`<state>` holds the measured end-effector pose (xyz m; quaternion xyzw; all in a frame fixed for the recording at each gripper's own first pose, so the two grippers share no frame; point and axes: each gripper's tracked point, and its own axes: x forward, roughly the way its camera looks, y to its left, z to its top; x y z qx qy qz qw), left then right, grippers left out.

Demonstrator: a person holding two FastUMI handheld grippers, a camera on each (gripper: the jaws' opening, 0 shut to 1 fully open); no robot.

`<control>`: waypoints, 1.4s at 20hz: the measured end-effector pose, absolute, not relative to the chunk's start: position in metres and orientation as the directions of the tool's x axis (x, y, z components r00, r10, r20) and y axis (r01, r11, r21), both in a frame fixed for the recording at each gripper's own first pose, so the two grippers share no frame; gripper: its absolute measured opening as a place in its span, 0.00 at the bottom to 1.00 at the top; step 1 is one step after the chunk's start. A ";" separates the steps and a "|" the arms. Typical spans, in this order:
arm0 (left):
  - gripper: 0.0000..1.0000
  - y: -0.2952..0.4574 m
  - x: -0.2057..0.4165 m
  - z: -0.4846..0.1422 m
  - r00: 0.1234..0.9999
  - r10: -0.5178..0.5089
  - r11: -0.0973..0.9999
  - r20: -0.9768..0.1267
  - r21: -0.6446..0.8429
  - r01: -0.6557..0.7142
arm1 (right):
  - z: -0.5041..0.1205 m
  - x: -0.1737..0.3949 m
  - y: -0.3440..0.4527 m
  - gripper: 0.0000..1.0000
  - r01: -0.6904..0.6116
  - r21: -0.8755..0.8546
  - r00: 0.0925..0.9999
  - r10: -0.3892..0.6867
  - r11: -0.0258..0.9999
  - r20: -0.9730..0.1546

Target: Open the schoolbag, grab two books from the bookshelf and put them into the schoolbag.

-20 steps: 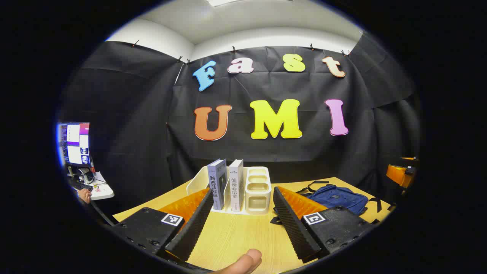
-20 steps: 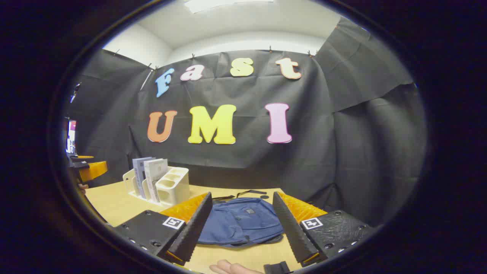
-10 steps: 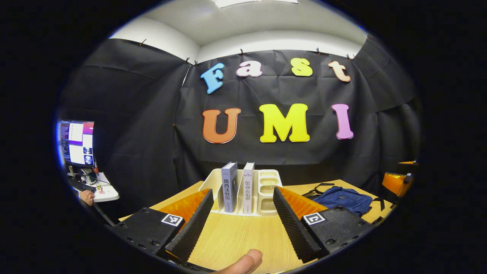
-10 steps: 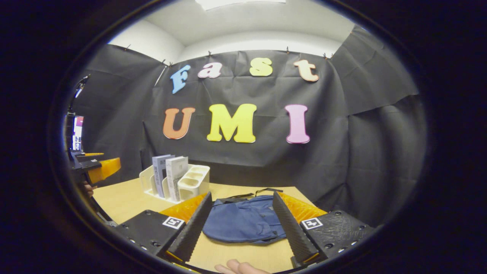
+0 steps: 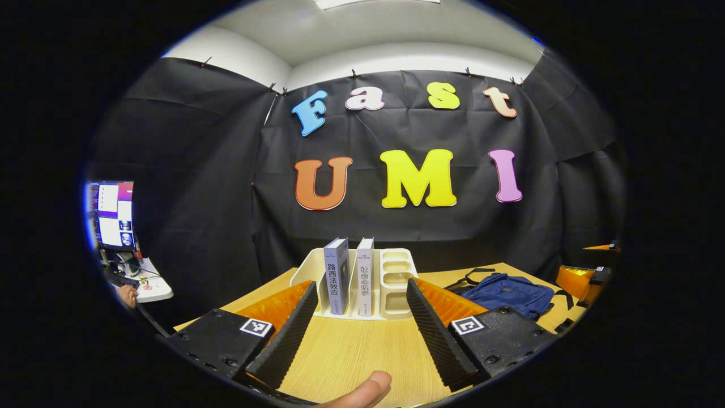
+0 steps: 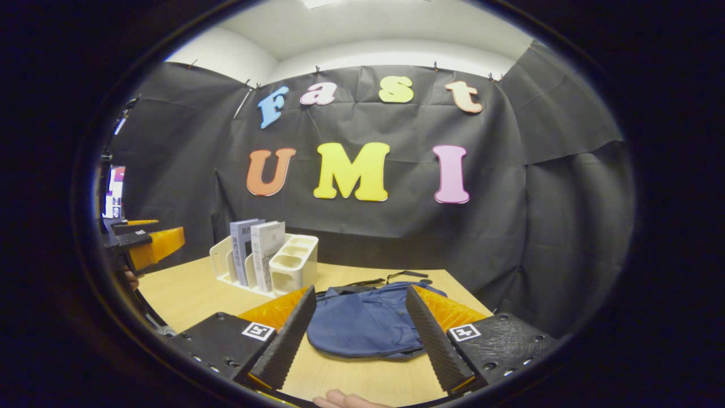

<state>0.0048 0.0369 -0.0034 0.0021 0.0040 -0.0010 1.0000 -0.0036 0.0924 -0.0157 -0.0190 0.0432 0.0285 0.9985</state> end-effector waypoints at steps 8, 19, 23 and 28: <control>0.99 0.044 0.013 -0.012 1.000 0.016 1.000 -0.024 0.001 -0.016 | -0.062 0.044 0.113 0.96 -0.076 -0.138 0.982 0.051 0.988 -0.181; 0.99 0.055 0.046 -0.046 0.996 0.016 0.998 -0.084 0.066 -0.010 | -0.187 0.126 0.185 0.96 -0.199 -0.266 0.886 0.058 0.943 -0.459; 0.98 0.051 0.064 -0.066 0.993 -0.024 0.998 -0.113 0.062 0.032 | -0.215 0.144 0.195 0.95 -0.201 -0.366 0.869 -0.007 0.908 -0.494; 0.99 0.061 0.074 -0.073 0.992 -0.025 0.999 -0.125 0.039 0.030 | -0.226 0.158 0.189 0.93 -0.161 -0.426 0.855 -0.089 0.890 -0.510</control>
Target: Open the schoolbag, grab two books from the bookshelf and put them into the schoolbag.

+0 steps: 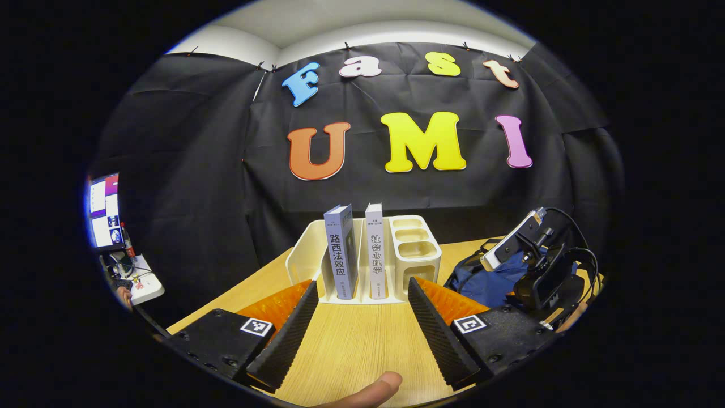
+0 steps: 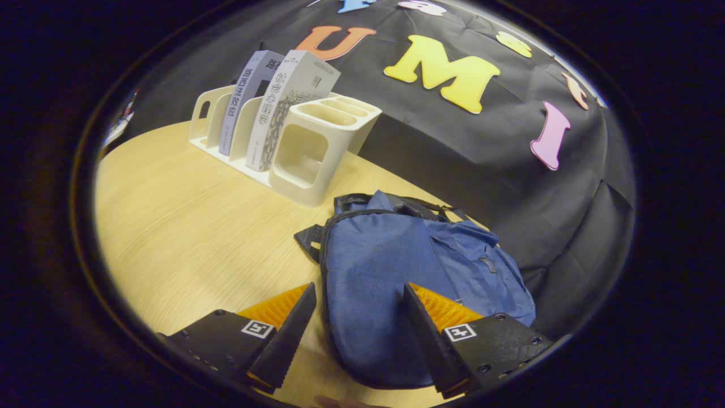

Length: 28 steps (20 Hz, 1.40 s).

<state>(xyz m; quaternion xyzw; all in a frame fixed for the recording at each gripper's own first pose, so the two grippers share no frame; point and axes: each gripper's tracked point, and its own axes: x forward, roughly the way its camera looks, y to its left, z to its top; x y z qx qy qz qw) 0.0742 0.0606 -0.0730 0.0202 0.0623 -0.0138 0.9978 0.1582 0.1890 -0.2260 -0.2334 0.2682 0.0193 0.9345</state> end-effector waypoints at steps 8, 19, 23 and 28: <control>1.00 0.065 0.074 -0.075 0.991 -0.015 0.999 -0.131 0.034 0.020 | -0.184 0.159 0.180 0.66 -0.050 -0.466 0.901 -0.162 0.883 -0.404; 1.00 0.053 0.073 -0.071 0.993 -0.041 0.999 -0.114 0.028 0.044 | -0.169 0.180 0.163 0.06 -0.031 -0.420 0.897 -0.159 0.907 -0.411; 1.00 0.046 0.080 -0.083 0.988 -0.039 0.999 -0.153 -0.019 0.037 | -0.136 0.188 0.143 0.06 -0.038 -0.380 0.904 -0.131 0.924 -0.407; 1.00 0.037 0.082 -0.088 0.985 -0.030 0.999 -0.169 0.011 0.033 | -0.087 0.200 0.104 0.07 -0.030 -0.304 0.920 -0.092 0.952 -0.380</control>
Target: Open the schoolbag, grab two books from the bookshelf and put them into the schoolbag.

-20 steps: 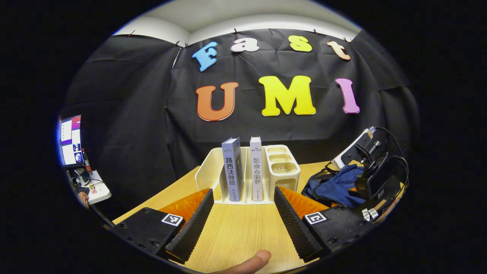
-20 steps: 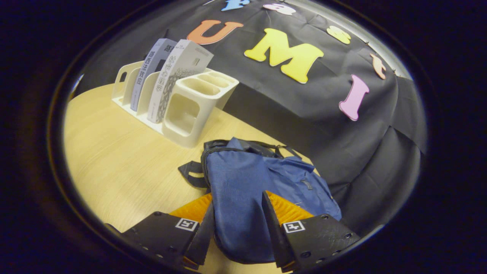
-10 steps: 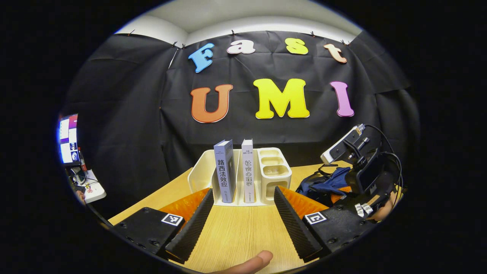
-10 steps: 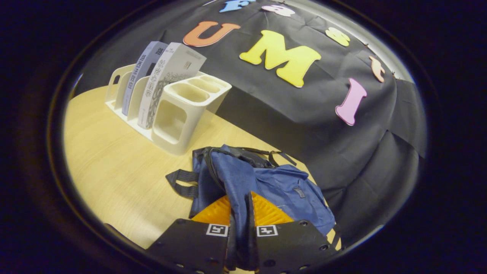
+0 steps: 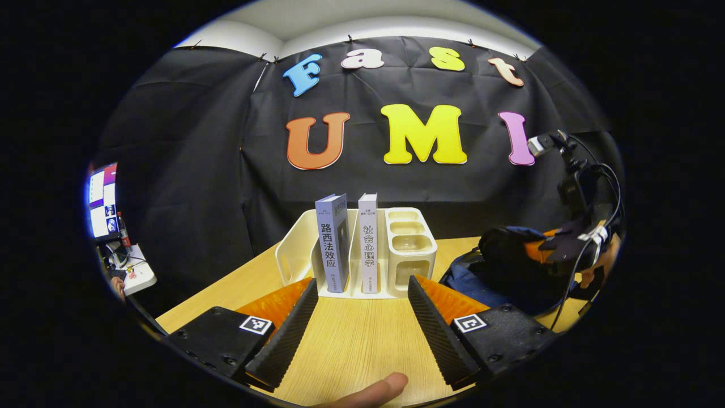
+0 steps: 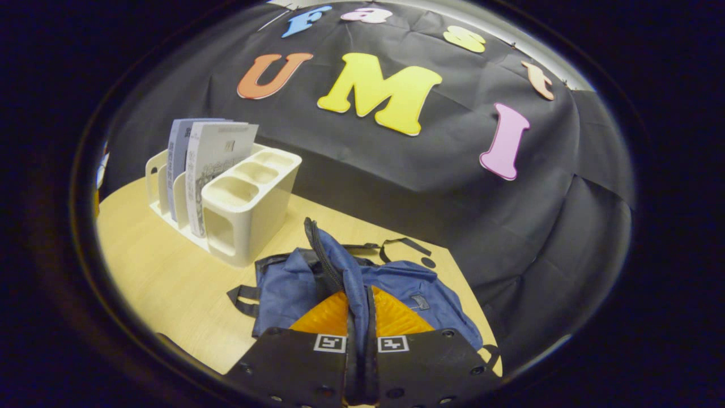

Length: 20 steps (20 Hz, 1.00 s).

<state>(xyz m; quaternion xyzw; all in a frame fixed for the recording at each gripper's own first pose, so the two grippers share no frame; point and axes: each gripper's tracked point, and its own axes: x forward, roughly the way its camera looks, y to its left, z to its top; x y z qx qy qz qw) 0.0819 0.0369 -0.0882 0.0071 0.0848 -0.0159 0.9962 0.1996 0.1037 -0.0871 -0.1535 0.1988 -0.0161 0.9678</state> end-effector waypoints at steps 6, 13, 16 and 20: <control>1.00 0.030 0.093 -0.084 0.981 -0.055 0.998 -0.187 -0.040 0.048 | -0.022 0.207 0.046 0.05 -0.014 -0.322 0.950 -0.087 0.946 -0.298; 1.00 0.042 0.135 -0.062 0.982 -0.009 1.000 -0.189 -0.006 0.008 | 0.010 0.226 0.012 0.05 -0.018 -0.311 0.958 -0.072 0.950 -0.276; 1.00 0.039 0.158 -0.051 0.982 -0.017 1.000 -0.186 0.010 0.019 | 0.021 0.233 -0.001 0.05 -0.015 -0.291 0.961 -0.067 0.957 -0.268; 1.00 0.025 0.188 -0.033 0.982 -0.060 0.998 -0.178 0.006 0.062 | 0.029 0.239 -0.015 0.05 -0.020 -0.275 0.963 -0.055 0.961 -0.262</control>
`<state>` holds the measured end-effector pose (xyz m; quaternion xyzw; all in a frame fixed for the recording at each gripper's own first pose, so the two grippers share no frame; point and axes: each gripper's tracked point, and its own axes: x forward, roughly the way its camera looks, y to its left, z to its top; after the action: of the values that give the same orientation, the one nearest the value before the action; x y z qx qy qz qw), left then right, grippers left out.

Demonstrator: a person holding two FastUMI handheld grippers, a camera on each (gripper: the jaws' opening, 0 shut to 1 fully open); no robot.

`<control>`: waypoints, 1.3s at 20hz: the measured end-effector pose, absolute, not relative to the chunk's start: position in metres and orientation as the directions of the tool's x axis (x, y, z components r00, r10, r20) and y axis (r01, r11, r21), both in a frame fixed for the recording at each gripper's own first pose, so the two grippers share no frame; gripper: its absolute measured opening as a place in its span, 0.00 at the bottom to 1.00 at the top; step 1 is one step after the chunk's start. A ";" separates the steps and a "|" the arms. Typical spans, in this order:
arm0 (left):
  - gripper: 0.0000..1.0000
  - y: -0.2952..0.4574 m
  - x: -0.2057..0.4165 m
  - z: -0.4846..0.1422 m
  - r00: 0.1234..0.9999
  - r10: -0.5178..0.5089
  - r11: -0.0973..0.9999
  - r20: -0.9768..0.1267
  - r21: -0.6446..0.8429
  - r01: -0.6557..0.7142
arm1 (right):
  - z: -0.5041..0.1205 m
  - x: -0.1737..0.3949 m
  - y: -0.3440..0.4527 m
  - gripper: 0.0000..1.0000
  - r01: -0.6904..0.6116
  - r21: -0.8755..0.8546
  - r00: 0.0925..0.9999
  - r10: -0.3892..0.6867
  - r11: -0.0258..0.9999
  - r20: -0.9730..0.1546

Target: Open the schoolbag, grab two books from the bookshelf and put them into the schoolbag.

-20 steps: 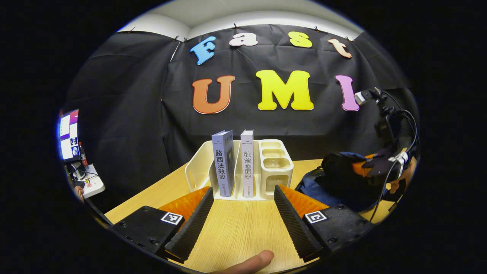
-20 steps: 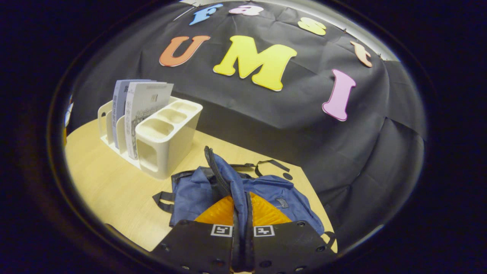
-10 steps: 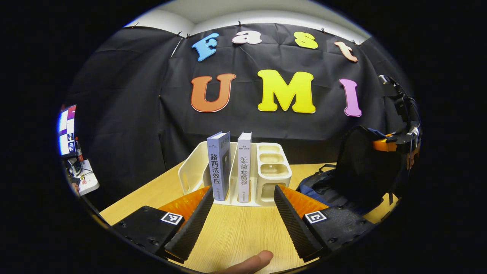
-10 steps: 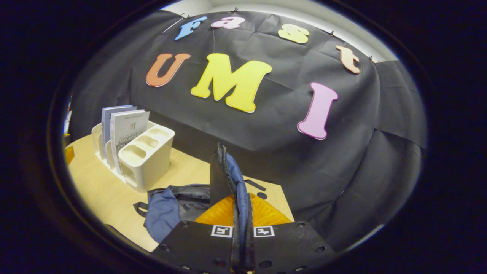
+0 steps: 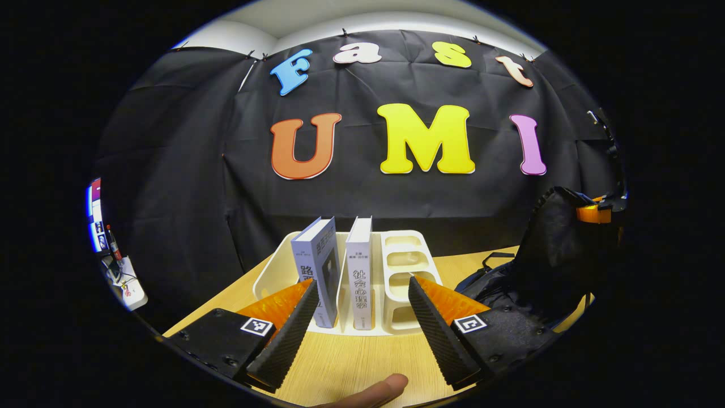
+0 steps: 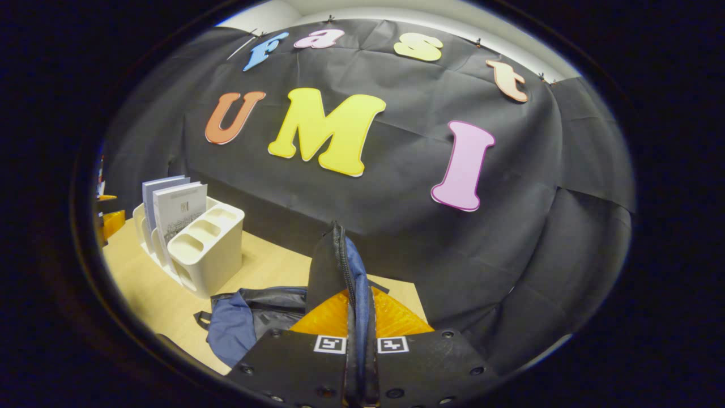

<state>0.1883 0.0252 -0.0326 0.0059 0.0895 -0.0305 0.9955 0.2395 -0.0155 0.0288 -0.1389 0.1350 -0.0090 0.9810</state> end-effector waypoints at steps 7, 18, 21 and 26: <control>0.99 0.017 0.262 -0.001 0.975 -0.089 0.996 -0.206 0.002 0.091 | 0.029 0.244 -0.031 0.05 -0.041 -0.259 0.965 -0.028 0.965 -0.259; 0.99 0.028 0.352 -0.031 0.919 -0.072 0.992 -0.388 0.069 0.107 | 0.024 0.240 -0.041 0.05 -0.074 -0.216 0.973 0.023 0.974 -0.229; 0.98 0.026 0.369 -0.047 0.892 -0.054 0.980 -0.448 0.147 0.133 | 0.019 0.238 -0.041 0.05 -0.086 -0.215 0.974 0.037 0.973 -0.221; 0.92 0.013 0.379 -0.069 0.838 -0.024 0.954 -0.546 0.239 0.182 | 0.015 0.237 -0.039 0.05 -0.101 -0.207 0.976 0.057 0.973 -0.209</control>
<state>0.3794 0.0132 -0.0693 0.1420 0.2796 -0.0544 0.9480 0.2369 -0.0388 0.0150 -0.1088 0.1013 0.0401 0.9881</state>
